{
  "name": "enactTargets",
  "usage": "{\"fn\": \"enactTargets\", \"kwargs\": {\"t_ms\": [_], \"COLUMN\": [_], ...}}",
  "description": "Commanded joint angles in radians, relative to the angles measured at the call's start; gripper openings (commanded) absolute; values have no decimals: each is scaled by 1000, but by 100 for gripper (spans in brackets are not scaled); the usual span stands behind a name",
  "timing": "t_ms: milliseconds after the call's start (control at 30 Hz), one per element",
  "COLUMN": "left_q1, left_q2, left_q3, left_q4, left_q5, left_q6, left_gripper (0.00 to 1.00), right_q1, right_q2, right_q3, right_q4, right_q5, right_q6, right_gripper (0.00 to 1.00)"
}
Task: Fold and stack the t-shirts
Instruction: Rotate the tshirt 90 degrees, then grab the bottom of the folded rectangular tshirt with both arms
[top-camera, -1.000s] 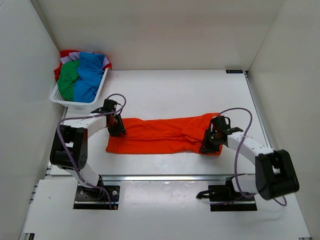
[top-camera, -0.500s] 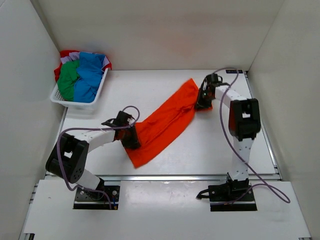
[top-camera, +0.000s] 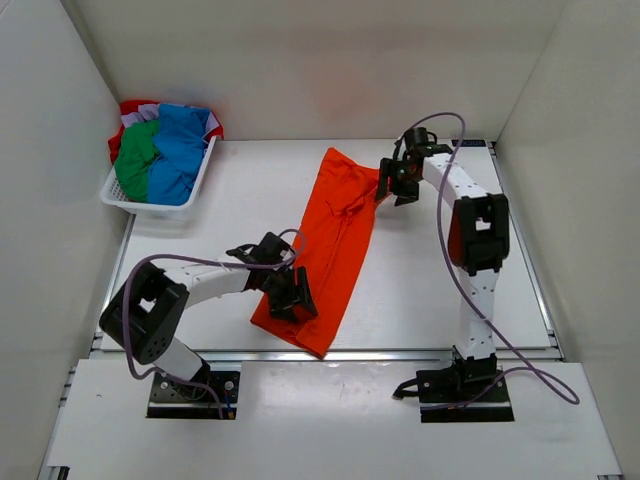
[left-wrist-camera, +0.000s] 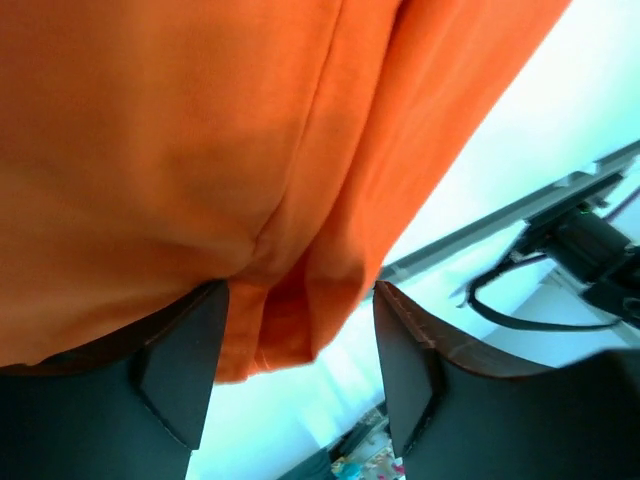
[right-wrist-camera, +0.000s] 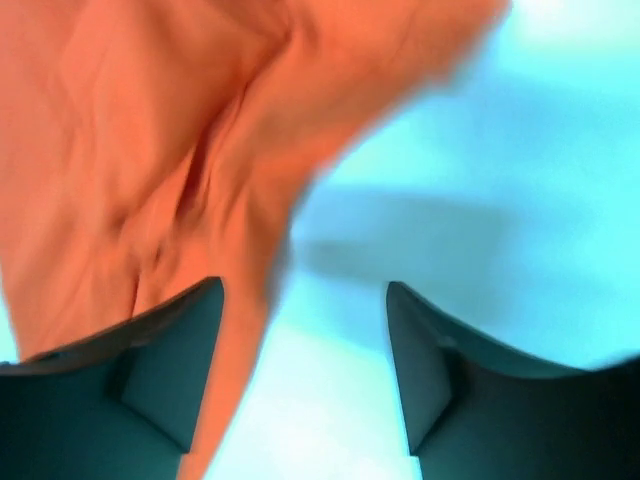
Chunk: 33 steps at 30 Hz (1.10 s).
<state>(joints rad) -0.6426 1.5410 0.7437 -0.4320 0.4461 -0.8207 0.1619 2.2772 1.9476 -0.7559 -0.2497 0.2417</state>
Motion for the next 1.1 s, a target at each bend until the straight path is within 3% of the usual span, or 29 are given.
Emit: {"fn": "enactTargets", "kwargs": {"t_ms": [0, 33, 100, 267, 400, 533, 600, 867, 1067], "left_q1": [34, 40, 55, 185, 274, 342, 343, 325, 297], "left_q2": [-70, -91, -129, -304, -418, -484, -501, -532, -542], "left_q3": [62, 63, 48, -102, -136, -184, -213, -322, -380], "left_q4": [-60, -68, -71, -85, -215, -243, -212, -116, -42], "left_q5": [57, 62, 78, 42, -162, -256, -276, -351, -336], "left_q6": [6, 8, 6, 21, 127, 187, 175, 115, 80], "left_gripper": [72, 73, 74, 74, 76, 77, 77, 76, 74], "right_q1": [-53, -53, -17, 195, 413, 631, 680, 823, 898], "right_q2": [-288, -333, -508, -756, -941, -982, -981, -834, -804], "right_q3": [-134, -186, -425, -824, -1142, -1257, -1292, -1339, -1355], "right_q4": [-1, 33, 92, 219, 409, 513, 567, 737, 727], "right_q5": [-54, -89, -92, -34, -46, 68, 99, 93, 122], "right_q6": [2, 13, 19, 138, 338, 522, 577, 712, 800], "right_gripper": [66, 72, 75, 73, 73, 75, 75, 70, 69]}}
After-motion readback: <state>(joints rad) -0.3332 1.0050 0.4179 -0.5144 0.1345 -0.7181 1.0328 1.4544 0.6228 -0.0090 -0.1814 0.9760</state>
